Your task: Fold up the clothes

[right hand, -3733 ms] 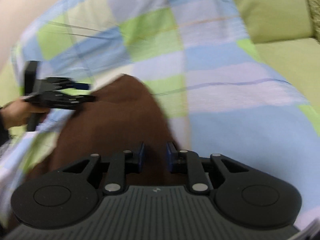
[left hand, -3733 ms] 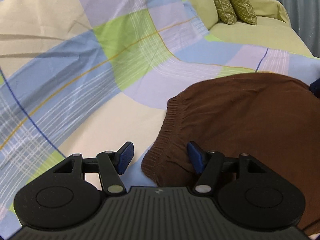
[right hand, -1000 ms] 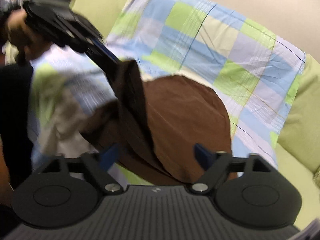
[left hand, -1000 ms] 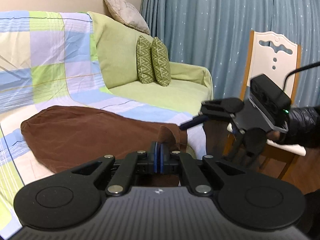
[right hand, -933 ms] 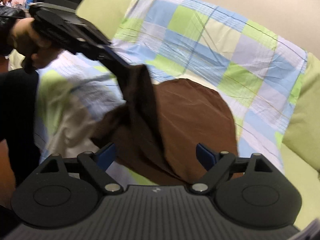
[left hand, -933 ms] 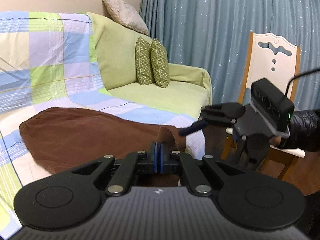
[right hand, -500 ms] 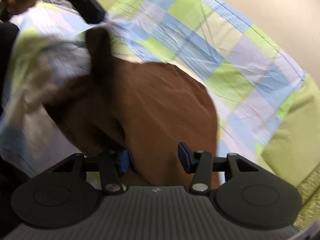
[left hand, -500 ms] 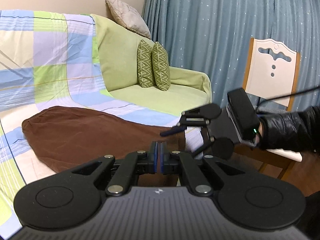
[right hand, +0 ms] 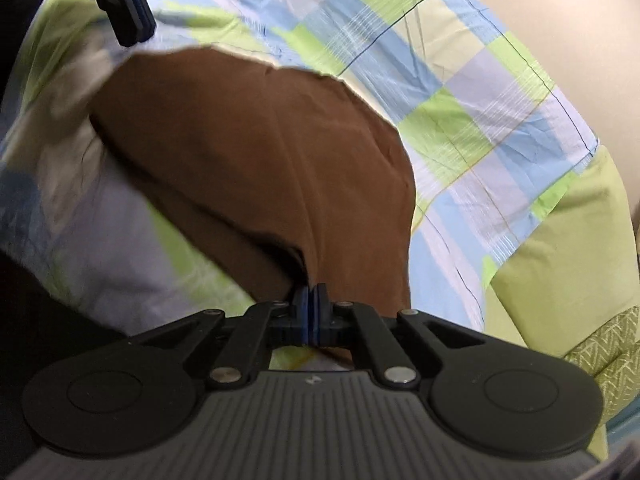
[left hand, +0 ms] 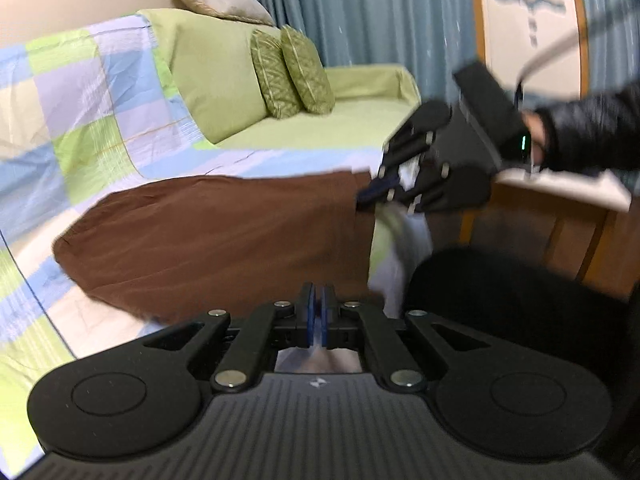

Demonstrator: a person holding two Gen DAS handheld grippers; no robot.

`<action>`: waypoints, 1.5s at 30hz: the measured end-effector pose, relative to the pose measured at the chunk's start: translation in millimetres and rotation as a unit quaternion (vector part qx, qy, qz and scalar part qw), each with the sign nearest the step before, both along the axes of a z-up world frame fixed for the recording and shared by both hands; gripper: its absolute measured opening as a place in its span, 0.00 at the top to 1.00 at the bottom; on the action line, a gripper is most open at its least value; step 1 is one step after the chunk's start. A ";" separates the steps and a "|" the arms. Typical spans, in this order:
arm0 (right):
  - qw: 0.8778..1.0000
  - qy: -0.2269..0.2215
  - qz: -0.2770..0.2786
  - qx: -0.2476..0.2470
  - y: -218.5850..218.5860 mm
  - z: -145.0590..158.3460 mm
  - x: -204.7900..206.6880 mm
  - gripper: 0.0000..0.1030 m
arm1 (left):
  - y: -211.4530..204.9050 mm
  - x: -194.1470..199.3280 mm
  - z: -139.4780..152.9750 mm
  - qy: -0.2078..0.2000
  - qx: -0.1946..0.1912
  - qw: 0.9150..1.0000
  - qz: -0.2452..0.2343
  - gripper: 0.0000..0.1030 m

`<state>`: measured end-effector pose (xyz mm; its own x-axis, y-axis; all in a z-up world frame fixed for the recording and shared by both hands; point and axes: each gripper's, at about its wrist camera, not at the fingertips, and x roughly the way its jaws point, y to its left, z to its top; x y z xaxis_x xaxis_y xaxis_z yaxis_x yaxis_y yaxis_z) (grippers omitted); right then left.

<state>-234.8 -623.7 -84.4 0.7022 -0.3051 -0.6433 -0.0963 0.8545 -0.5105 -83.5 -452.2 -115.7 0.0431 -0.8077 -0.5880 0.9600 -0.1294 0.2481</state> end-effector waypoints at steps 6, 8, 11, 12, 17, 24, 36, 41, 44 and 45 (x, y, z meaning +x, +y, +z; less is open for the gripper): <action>0.999 -0.025 -0.026 0.026 -3.5 12.2 -13.2 0.60 | 10.7 -36.1 -29.3 -0.228 -0.003 0.970 -0.089 0.47; 0.998 -0.027 -0.034 0.036 -5.5 12.7 -15.9 0.60 | 10.7 -42.6 -42.5 -0.287 0.003 0.951 -0.114 0.47; 0.997 -0.033 -0.044 0.053 -9.2 13.5 -15.5 0.60 | 5.2 -53.1 -59.3 -0.342 -0.008 0.931 -0.127 0.46; 0.997 -0.035 -0.046 0.057 -10.8 13.4 -14.5 0.59 | 3.1 -55.5 -64.3 -0.359 -0.016 0.924 -0.132 0.46; 0.996 -0.045 -0.055 0.055 -16.0 14.2 -14.9 0.55 | -10.4 -66.1 -79.1 -0.412 -0.044 0.897 -0.155 0.51; 0.999 -0.033 -0.022 0.011 -11.3 14.8 -24.2 0.39 | -31.0 -22.9 -5.9 -0.118 -0.062 0.991 -0.029 0.94; 0.994 -0.035 0.070 -0.070 -5.4 2.7 12.9 0.37 | 2.3 21.7 44.0 -0.037 -0.063 0.997 -0.025 0.95; 0.991 -0.026 0.094 -0.088 -14.3 -2.6 22.5 0.43 | 9.8 26.5 35.4 -0.022 -0.037 0.999 -0.013 0.95; 0.989 -0.017 0.109 -0.098 -9.7 -6.5 28.7 0.61 | 5.0 23.5 31.0 -0.036 -0.029 0.999 -0.023 0.95; 0.989 -0.010 0.111 -0.098 -9.5 -8.3 30.4 0.82 | 6.5 22.0 30.7 -0.040 -0.027 0.999 -0.025 0.95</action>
